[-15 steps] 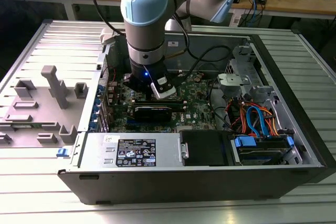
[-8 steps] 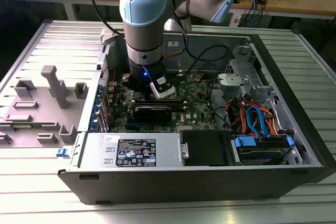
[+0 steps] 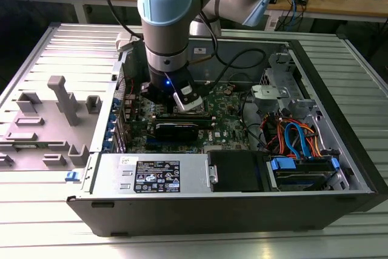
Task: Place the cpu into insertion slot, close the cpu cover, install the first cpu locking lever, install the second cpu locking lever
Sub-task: 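Install the second cpu locking lever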
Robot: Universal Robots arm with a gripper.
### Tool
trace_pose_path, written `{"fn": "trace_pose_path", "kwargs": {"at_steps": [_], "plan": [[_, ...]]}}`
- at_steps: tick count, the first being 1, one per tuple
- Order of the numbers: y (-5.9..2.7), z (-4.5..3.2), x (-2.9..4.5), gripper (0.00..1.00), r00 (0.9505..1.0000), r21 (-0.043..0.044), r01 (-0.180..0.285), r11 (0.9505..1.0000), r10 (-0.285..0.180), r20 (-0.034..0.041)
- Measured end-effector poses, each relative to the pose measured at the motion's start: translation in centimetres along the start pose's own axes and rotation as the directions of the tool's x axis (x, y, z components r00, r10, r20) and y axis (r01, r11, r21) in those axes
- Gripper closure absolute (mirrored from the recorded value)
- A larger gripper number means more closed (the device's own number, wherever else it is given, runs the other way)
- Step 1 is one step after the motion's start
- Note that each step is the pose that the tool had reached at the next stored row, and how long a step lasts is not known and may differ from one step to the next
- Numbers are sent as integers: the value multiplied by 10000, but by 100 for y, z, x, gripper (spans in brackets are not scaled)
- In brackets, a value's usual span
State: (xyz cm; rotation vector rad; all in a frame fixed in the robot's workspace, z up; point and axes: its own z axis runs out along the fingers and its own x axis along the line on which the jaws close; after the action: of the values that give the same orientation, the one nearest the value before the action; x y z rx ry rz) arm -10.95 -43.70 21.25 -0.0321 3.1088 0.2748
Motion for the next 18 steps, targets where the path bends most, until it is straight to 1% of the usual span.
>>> {"fn": "trace_pose_path", "kwargs": {"at_steps": [3,4,5,8,9,18], "plan": [[-6,34,0,89,10000,-31,1,10000,-1,0],[-6,41,1,89,10000,-60,-1,10000,1,0],[-3,54,0,89,10000,-175,-2,9998,2,4],[-6,76,1,89,10000,-310,-5,9995,5,8],[-6,82,1,89,10000,-320,-4,9995,4,10],[-11,102,2,89,10000,-318,-5,9995,5,8]]}}
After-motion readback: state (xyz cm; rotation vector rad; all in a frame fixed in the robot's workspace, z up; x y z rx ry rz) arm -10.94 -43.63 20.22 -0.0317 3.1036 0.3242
